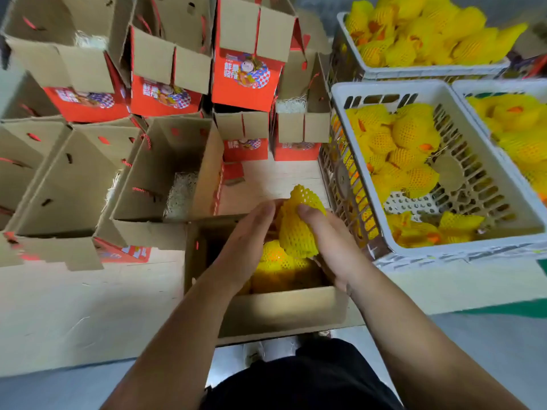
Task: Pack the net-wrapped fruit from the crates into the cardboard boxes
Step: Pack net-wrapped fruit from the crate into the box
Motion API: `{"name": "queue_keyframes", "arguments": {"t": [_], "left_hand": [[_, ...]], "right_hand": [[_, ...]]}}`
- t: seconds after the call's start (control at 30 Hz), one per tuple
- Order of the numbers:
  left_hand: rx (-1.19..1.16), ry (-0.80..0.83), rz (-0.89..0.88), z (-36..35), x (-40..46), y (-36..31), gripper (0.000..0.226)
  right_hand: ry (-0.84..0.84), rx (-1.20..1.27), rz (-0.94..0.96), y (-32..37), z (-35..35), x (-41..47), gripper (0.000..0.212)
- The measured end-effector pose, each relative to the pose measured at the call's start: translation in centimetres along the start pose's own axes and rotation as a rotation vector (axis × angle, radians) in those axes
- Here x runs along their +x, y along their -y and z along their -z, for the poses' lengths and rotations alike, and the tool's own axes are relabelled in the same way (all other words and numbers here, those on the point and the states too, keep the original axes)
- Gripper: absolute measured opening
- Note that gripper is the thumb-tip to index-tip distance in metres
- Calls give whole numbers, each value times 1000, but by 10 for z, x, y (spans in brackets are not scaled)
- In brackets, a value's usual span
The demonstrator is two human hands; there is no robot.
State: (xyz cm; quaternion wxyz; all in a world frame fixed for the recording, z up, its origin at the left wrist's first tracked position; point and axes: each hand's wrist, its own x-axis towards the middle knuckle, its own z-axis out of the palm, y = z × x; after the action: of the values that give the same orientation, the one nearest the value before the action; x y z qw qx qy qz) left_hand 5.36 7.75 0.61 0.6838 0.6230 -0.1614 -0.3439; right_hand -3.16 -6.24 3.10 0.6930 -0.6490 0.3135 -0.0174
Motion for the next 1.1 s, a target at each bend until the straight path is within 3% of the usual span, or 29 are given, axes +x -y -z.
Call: {"name": "queue_keyframes", "arguments": {"t": [0.07, 0.13, 0.27, 0.37, 0.53, 0.63, 0.77, 0.93, 1.03, 1.1], "left_hand": [[93, -51, 121, 18, -2, 3, 39], [363, -82, 182, 33, -4, 15, 18], [704, 57, 274, 40, -8, 42, 24], [823, 143, 355, 38, -10, 54, 24], [982, 166, 337, 34, -4, 55, 27], [1021, 168, 320, 32, -4, 52, 30], [1038, 154, 306, 31, -6, 50, 33], [1072, 187, 331, 29, -5, 51, 33], [1058, 189, 359, 31, -2, 51, 37], [1059, 197, 368, 31, -1, 51, 35]], "right_hand": [[-83, -184, 20, -7, -6, 4, 43], [-103, -442, 43, -12, -3, 13, 43], [112, -1143, -219, -28, -5, 33, 68], [294, -1420, -400, -50, -18, 46, 59], [415, -1444, -526, -43, -25, 57, 60], [414, -1486, -525, -49, -22, 61, 35], [401, -1484, -542, -68, -25, 61, 19], [403, -1462, -611, -71, -37, 65, 27], [389, -1533, -567, -62, -34, 69, 10], [391, -1547, -554, -64, -33, 69, 16]]}}
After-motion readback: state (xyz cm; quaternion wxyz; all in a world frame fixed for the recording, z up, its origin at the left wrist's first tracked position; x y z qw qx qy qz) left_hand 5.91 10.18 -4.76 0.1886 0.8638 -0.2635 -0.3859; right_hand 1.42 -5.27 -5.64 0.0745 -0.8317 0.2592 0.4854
